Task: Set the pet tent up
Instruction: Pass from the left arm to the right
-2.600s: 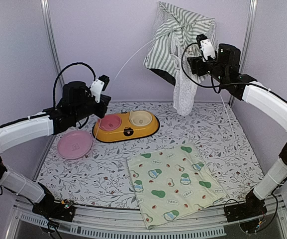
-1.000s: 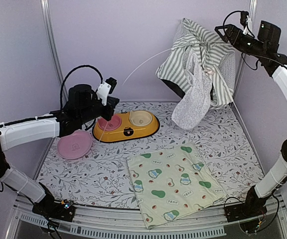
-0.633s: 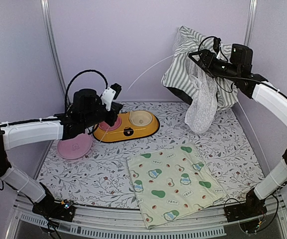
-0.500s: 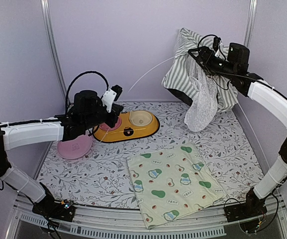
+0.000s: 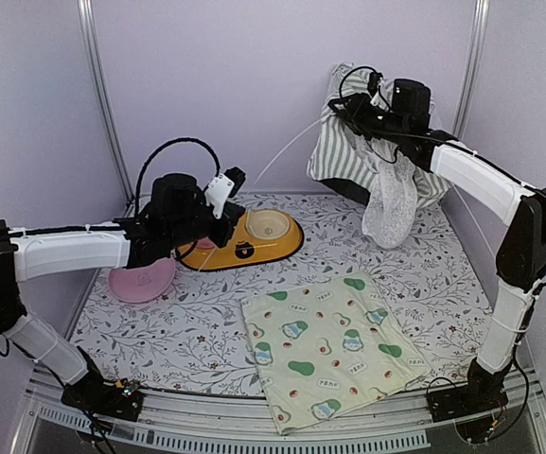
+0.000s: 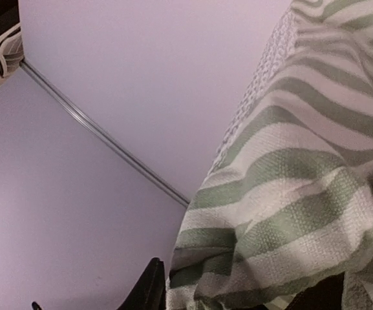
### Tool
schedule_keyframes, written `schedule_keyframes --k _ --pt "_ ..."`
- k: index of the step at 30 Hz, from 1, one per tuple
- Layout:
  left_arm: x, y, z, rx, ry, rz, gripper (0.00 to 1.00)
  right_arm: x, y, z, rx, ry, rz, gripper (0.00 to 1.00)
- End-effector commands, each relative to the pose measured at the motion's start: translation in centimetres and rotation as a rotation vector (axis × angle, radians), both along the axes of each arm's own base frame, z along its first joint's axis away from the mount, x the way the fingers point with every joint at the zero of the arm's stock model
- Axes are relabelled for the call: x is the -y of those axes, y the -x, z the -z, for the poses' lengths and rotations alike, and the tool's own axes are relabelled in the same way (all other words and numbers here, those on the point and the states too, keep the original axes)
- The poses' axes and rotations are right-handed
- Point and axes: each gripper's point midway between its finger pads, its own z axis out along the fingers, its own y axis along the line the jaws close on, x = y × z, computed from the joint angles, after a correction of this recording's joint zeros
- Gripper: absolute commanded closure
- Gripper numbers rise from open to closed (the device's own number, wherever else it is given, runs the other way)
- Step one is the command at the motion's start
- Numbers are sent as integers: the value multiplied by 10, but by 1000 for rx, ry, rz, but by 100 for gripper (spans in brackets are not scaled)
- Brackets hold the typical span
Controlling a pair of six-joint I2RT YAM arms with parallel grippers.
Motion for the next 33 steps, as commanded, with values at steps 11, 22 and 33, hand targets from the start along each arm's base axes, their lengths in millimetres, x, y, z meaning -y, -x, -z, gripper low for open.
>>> schedule_keyframes --k 11,22,33 --pt "39 -46 -76 55 137 -24 100 -179 126 102 -2 334 -436 90" --pt "16 -17 -54 9 145 -19 49 -140 73 80 97 378 -293 100" --pt "-39 21 -13 -110 134 -136 56 -135 65 80 117 403 -316 100"
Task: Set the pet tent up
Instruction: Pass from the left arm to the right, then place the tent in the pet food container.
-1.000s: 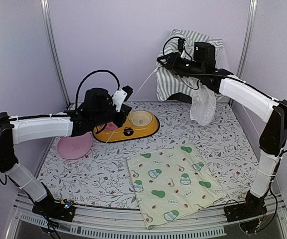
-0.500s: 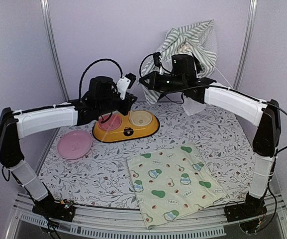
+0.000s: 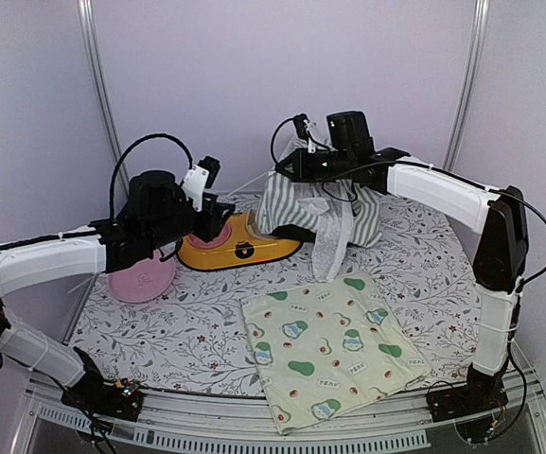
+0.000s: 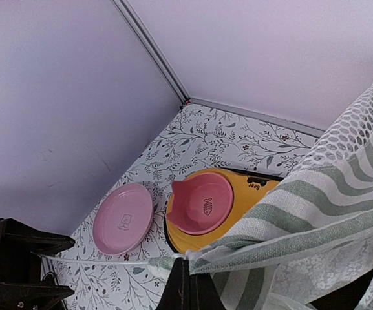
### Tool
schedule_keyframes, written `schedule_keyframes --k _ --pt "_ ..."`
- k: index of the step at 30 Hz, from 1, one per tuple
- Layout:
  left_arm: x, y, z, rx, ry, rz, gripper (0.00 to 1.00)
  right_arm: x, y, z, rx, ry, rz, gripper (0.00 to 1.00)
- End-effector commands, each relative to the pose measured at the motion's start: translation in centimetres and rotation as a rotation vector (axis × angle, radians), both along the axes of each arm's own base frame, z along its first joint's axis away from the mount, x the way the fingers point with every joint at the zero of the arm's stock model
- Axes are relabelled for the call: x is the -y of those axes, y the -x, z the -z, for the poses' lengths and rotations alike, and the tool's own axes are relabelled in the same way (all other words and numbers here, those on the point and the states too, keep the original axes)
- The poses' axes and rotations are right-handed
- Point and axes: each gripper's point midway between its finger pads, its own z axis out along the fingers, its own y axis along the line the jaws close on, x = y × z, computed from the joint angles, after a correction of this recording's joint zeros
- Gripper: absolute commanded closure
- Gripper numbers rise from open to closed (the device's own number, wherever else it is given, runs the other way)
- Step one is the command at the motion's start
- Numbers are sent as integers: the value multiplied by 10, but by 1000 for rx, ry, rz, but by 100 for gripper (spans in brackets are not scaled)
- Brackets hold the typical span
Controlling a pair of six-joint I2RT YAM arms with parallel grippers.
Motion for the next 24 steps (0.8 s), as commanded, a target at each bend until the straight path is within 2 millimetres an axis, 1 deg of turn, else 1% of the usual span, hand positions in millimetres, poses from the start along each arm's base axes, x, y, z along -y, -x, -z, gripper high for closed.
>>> schedule_keyframes --k 1,2,4,5,6,7,10,12,14,17,19,20,21,22,23,24 --pt "-12 13 15 -66 -3 -26 58 -9 0 -36 92 -69 -61 100" --pt "-15 12 17 -73 -9 -38 62 -13 2 -32 79 -71 -76 100" --pt "-14 10 20 -90 -16 -45 76 -22 8 -22 43 -73 -108 100" --pt "-11 8 21 -97 -16 -41 84 -26 11 -16 27 -66 -117 100" --pt "-8 6 23 -108 -20 -37 97 -30 14 -10 12 -60 -128 100" --pt "-4 3 27 -124 -28 -33 100 -35 18 -5 3 -53 -140 100" --pt "10 -2 38 -160 -27 -5 100 -43 24 2 -7 -35 -165 100" --pt "19 -5 35 -163 21 1 100 -53 31 0 -9 -46 -209 100" --pt "26 -6 28 -160 97 13 100 -76 45 -3 -27 -53 -271 100" --pt "32 -14 25 -167 193 -5 100 -117 74 -6 -15 -27 -363 100" --pt "34 -20 28 -174 234 -34 100 -132 90 -2 -23 -20 -409 100" --pt "34 -22 30 -176 246 -46 100 -136 97 2 -32 -15 -420 100" --pt "33 -27 35 -181 250 -71 100 -136 102 2 -34 -9 -419 100" --pt "31 -30 37 -181 255 -92 100 -135 104 12 -46 11 -412 100" --pt "30 -32 42 -186 252 -103 100 -129 107 9 -38 15 -400 100" --pt "30 -32 45 -188 248 -109 100 -121 107 15 -45 30 -378 100"
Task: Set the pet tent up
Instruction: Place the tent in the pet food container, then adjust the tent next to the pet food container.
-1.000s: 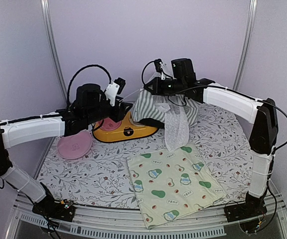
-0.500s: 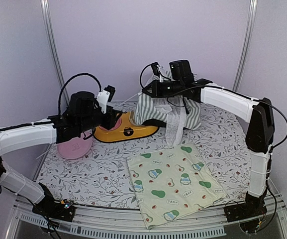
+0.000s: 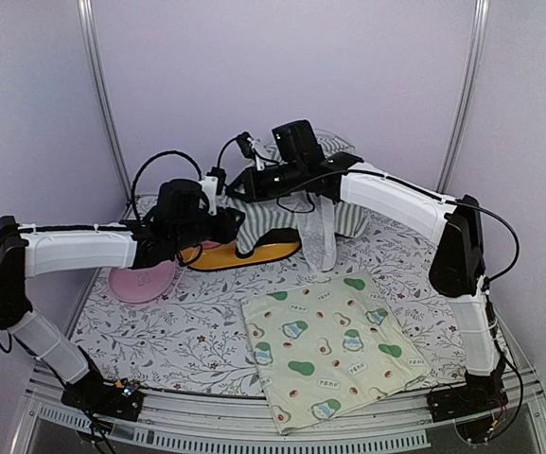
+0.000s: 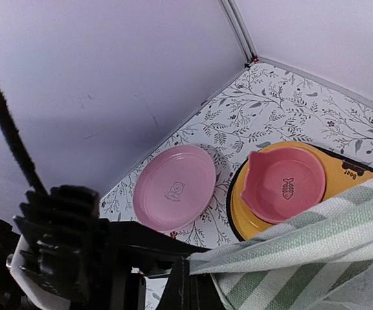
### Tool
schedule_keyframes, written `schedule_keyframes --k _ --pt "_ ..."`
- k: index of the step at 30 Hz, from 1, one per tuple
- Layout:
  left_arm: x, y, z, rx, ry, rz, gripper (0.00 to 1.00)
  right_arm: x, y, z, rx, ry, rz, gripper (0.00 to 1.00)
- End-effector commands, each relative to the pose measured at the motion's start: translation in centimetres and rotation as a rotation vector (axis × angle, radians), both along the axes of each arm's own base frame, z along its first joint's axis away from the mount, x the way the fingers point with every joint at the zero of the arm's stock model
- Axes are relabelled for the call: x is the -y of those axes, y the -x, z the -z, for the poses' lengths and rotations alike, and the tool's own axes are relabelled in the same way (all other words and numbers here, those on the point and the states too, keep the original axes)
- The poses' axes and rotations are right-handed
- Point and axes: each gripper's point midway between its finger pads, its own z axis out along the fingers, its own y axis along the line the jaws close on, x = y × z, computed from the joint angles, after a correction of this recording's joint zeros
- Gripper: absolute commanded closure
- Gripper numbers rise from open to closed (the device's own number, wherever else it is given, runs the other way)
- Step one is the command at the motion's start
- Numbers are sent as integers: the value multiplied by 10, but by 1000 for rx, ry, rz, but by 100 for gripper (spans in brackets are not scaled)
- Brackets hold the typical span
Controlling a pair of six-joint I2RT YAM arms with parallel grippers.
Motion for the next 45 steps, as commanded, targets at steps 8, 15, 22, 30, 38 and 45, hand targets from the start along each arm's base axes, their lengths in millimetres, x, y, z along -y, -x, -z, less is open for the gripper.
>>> schedule_keyframes --k 8,15,22,30,38,45 --pt "15 8 9 51 24 83 100 76 22 -32 51 -5 26 40" --pt "23 16 17 1 -56 165 99 225 -78 -75 97 -32 392 17" --pt "-3 10 -49 71 -100 44 32 365 -179 -1 -61 -23 669 17" --pt "8 -9 -102 126 -146 54 20 344 -252 131 -301 -70 582 29" --pt "86 -113 -36 -18 -186 117 26 164 -159 143 -357 -48 268 45" --pt "116 -155 25 -103 -152 158 25 235 -149 95 -228 32 456 37"
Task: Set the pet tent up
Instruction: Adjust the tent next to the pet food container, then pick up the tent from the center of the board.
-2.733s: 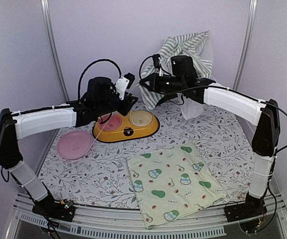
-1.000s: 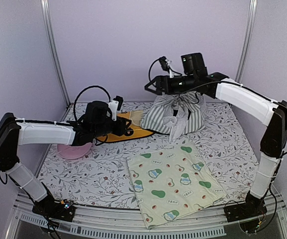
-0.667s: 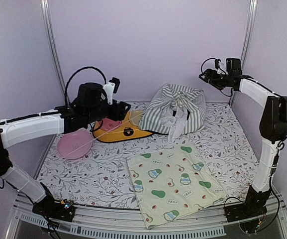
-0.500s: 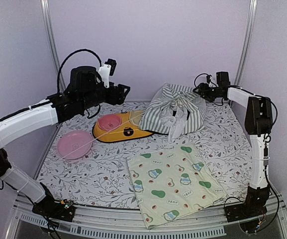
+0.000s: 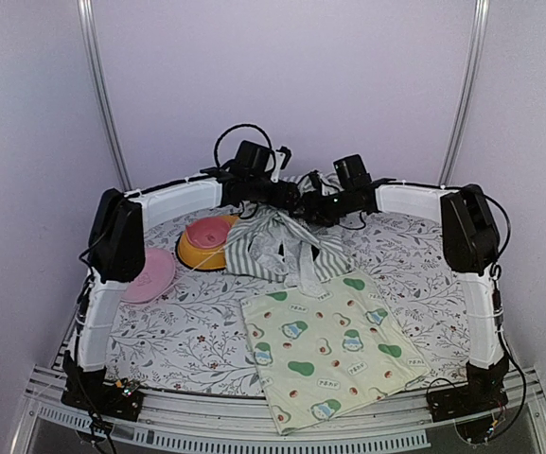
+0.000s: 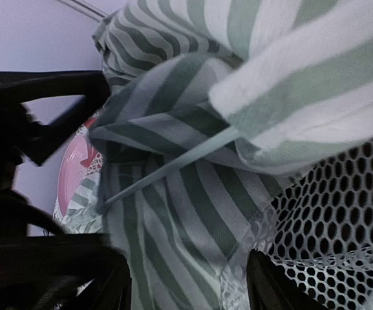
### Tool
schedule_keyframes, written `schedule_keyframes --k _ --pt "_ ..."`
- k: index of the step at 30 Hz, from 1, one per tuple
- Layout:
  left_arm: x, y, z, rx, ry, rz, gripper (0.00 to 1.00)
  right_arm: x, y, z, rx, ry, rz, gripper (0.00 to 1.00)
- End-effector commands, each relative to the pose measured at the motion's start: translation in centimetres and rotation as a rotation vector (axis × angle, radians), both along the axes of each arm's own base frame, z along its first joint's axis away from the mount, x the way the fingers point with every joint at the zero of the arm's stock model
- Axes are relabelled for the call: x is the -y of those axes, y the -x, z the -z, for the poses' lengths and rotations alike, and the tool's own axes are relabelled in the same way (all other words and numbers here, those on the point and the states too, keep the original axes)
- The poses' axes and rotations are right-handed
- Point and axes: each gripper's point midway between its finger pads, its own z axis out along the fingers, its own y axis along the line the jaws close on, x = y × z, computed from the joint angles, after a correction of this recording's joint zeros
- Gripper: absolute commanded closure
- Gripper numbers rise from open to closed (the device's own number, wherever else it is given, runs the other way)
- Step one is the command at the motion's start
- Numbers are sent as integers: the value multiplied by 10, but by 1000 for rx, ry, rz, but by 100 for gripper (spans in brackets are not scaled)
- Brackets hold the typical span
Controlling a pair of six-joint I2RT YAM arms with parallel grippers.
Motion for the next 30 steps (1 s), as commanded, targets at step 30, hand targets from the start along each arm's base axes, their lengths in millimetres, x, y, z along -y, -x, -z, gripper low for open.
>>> schedule_keyframes --k 30 --pt "-12 -34 56 -20 -76 193 42 202 -72 -118 211 -81 387 32"
